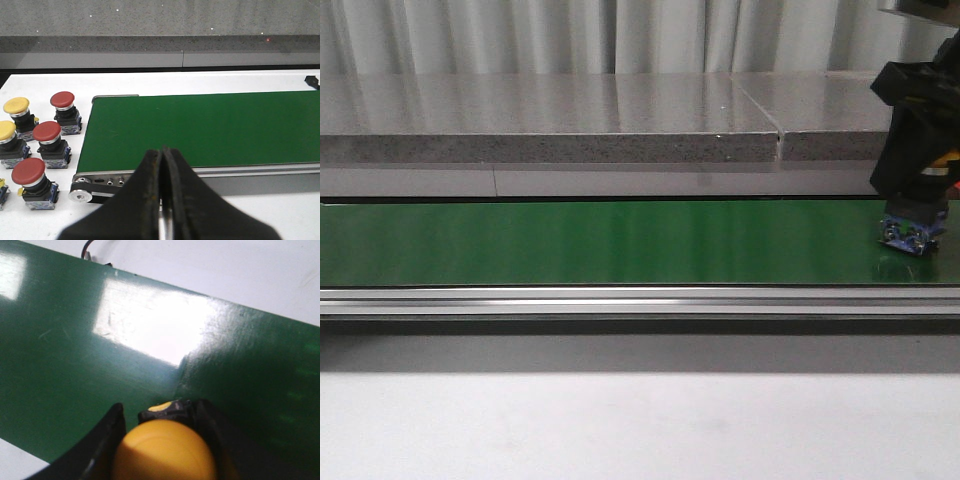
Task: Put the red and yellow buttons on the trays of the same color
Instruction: 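Grasp the yellow button at the belt end with the right gripper, carry to yellow tray, then release the yellow button in the yellow tray and raise the right gripper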
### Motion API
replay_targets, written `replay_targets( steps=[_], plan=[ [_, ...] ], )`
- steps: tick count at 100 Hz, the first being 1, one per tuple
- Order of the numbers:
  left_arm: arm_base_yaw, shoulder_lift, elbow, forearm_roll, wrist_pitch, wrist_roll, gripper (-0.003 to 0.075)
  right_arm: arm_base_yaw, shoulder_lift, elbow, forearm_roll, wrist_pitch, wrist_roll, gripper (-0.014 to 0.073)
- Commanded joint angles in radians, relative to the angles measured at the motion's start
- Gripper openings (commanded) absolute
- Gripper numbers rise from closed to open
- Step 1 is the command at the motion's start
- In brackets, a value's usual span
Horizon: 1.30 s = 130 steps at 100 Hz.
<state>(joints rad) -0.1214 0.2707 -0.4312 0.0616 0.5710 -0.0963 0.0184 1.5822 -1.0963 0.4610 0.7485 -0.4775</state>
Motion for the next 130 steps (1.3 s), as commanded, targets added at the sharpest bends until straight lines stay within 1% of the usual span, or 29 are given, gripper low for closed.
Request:
replay_targets(
  steps=[1, 17, 35, 45, 58, 72, 84, 108, 130],
  plan=[
    [-0.009, 0.007, -0.024, -0.007, -0.082, 0.000, -0.0019, -0.020, -0.075, -0.031, 0.029, -0.016, 0.018, -0.0005],
    [-0.009, 0.007, -0.024, -0.007, -0.082, 0.000, -0.0019, -0.110, -0.162, -0.031, -0.027, -0.014, 0.086, -0.0005],
    [-0.009, 0.007, -0.024, -0.007, -0.082, 0.000, -0.0019, -0.282, -0.238, -0.031, -0.129, -0.030, 0.184, -0.0005],
    [-0.009, 0.007, -0.024, -0.007, -0.082, 0.000, -0.0019, -0.380, -0.245, -0.030, -0.135, -0.056, 0.207, -0.0005],
    [-0.009, 0.007, -0.024, -0.007, -0.082, 0.000, -0.0019, -0.529, -0.245, -0.015, -0.135, -0.097, 0.272, -0.0005],
    [-0.009, 0.007, -0.024, -0.007, -0.082, 0.000, -0.0019, -0.634, -0.238, 0.021, -0.134, -0.178, 0.317, -0.0005],
    [-0.009, 0.007, -0.024, -0.007, -0.082, 0.000, -0.0019, -0.665, -0.201, 0.064, -0.127, -0.233, 0.318, -0.0005],
    [-0.009, 0.007, -0.024, -0.007, -0.082, 0.000, -0.0019, -0.665, -0.093, 0.151, -0.116, -0.312, 0.318, -0.0005],
    [-0.009, 0.007, -0.024, -0.007, -0.082, 0.000, -0.0019, -0.665, -0.006, 0.161, -0.093, -0.338, 0.318, -0.0001]
  ],
)
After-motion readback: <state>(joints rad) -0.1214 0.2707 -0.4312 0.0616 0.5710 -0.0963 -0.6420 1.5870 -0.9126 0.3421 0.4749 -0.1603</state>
